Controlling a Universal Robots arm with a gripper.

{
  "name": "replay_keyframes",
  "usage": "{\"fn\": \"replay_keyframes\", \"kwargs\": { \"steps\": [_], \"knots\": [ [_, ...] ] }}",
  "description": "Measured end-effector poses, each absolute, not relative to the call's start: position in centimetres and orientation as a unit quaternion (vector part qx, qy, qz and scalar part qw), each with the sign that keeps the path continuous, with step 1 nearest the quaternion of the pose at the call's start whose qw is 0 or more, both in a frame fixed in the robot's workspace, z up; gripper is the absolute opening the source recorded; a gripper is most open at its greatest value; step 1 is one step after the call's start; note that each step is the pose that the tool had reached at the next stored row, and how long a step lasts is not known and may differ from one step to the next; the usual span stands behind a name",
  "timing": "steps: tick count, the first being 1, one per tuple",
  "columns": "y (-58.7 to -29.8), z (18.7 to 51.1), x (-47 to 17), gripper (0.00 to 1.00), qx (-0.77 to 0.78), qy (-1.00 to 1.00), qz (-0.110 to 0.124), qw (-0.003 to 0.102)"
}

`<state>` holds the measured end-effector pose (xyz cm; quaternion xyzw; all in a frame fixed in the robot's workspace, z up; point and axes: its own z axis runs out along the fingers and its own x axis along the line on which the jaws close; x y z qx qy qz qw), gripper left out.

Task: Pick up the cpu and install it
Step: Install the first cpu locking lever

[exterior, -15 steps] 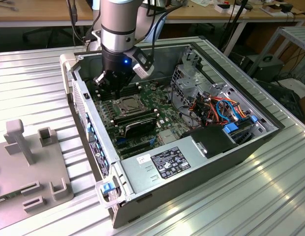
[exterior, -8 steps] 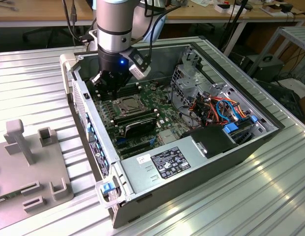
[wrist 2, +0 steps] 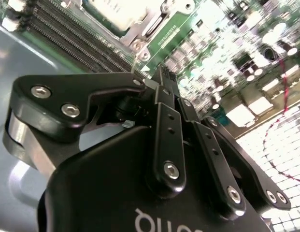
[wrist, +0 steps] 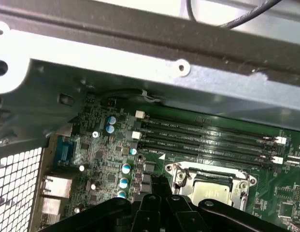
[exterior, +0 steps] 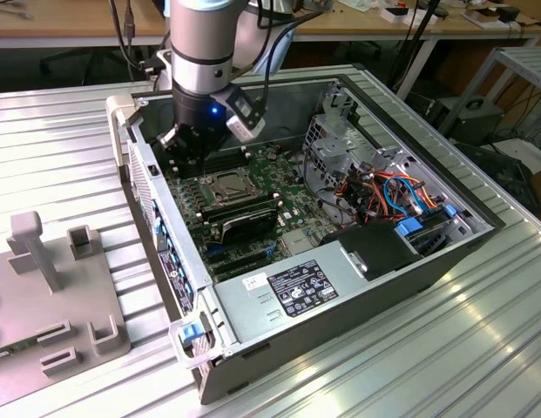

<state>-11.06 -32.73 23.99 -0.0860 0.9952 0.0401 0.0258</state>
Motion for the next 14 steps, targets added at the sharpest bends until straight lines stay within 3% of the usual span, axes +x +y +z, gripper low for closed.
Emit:
{"fn": "replay_keyframes", "kwargs": {
  "steps": [3, 14],
  "knots": [
    [-32.73, 23.99, -11.06, 0.11, -0.085, 0.994, 0.061, 0.028],
    [-32.73, 23.98, -10.31, 0.11, -0.085, 0.994, 0.063, 0.028]
  ]
}}
